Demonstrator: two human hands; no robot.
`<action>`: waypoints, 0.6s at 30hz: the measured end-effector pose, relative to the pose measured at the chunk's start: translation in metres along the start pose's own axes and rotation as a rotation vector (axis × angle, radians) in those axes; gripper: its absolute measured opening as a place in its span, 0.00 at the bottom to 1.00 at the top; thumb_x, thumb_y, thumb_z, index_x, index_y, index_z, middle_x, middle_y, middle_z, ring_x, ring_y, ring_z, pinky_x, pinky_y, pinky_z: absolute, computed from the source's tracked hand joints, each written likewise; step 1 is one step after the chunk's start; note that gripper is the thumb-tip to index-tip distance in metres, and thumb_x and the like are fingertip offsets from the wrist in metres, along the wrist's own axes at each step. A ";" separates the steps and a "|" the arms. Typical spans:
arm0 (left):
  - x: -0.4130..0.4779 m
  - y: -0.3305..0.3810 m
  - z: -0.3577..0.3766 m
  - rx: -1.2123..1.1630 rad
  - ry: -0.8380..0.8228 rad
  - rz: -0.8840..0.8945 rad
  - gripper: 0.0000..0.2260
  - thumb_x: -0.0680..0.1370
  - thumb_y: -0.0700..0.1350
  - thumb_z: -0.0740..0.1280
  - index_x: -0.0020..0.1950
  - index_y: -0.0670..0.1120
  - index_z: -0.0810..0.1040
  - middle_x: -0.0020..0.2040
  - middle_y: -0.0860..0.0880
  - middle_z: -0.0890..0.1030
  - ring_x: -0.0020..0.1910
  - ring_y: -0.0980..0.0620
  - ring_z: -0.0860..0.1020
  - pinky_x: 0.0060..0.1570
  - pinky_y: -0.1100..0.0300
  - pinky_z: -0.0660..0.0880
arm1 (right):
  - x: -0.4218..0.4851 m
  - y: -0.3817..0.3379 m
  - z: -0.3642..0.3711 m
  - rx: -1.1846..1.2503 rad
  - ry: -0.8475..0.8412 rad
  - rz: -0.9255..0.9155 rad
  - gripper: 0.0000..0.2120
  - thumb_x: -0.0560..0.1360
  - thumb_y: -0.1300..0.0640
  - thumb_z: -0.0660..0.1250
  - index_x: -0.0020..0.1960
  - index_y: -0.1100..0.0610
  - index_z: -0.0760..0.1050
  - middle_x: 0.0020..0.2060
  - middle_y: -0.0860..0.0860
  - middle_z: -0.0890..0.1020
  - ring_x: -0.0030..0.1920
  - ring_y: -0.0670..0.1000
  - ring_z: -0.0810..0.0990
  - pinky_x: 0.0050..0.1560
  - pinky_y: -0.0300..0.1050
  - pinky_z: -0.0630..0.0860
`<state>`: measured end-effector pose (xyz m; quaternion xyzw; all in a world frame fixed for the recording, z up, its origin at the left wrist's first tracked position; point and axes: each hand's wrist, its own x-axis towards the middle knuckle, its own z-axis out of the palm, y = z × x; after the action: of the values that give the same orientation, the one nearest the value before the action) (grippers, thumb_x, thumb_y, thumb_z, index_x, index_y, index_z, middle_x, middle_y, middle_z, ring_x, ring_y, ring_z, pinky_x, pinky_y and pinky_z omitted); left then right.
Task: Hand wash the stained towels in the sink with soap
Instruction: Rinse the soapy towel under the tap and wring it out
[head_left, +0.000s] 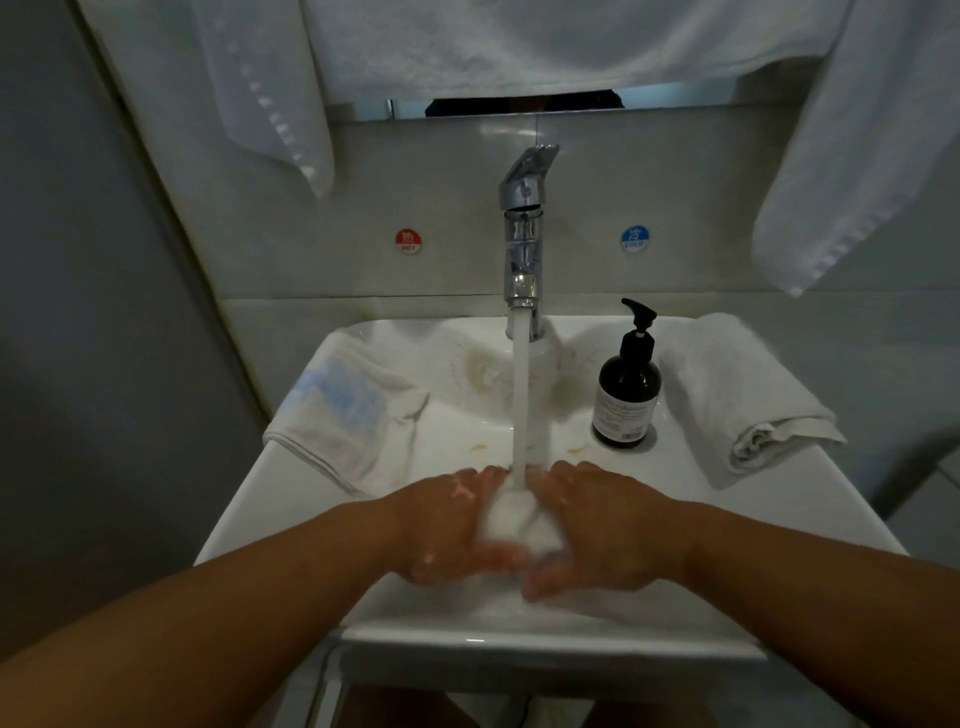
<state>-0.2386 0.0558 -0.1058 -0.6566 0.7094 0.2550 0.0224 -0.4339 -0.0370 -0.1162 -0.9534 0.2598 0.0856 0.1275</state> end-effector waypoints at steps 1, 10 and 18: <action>0.003 0.001 0.001 0.062 -0.009 0.003 0.36 0.78 0.68 0.63 0.80 0.54 0.55 0.74 0.50 0.68 0.69 0.49 0.70 0.68 0.54 0.68 | 0.003 -0.001 0.002 -0.031 0.003 0.004 0.49 0.67 0.26 0.69 0.78 0.44 0.52 0.66 0.51 0.73 0.60 0.52 0.74 0.62 0.50 0.74; 0.007 0.000 -0.006 -0.064 0.081 0.017 0.27 0.79 0.69 0.56 0.61 0.50 0.79 0.54 0.50 0.83 0.51 0.51 0.80 0.57 0.54 0.78 | 0.006 0.005 -0.005 0.293 0.050 -0.037 0.26 0.69 0.35 0.75 0.62 0.42 0.75 0.54 0.43 0.83 0.52 0.44 0.80 0.58 0.46 0.78; -0.004 -0.013 -0.012 -0.371 0.122 -0.028 0.25 0.79 0.67 0.54 0.65 0.55 0.78 0.60 0.56 0.80 0.54 0.57 0.78 0.58 0.62 0.72 | 0.000 0.010 -0.016 0.241 0.110 -0.058 0.10 0.76 0.39 0.70 0.52 0.43 0.77 0.45 0.42 0.78 0.44 0.43 0.77 0.49 0.44 0.77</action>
<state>-0.2225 0.0550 -0.0981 -0.6736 0.6410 0.3407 -0.1386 -0.4371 -0.0500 -0.1034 -0.9415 0.2474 -0.0023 0.2289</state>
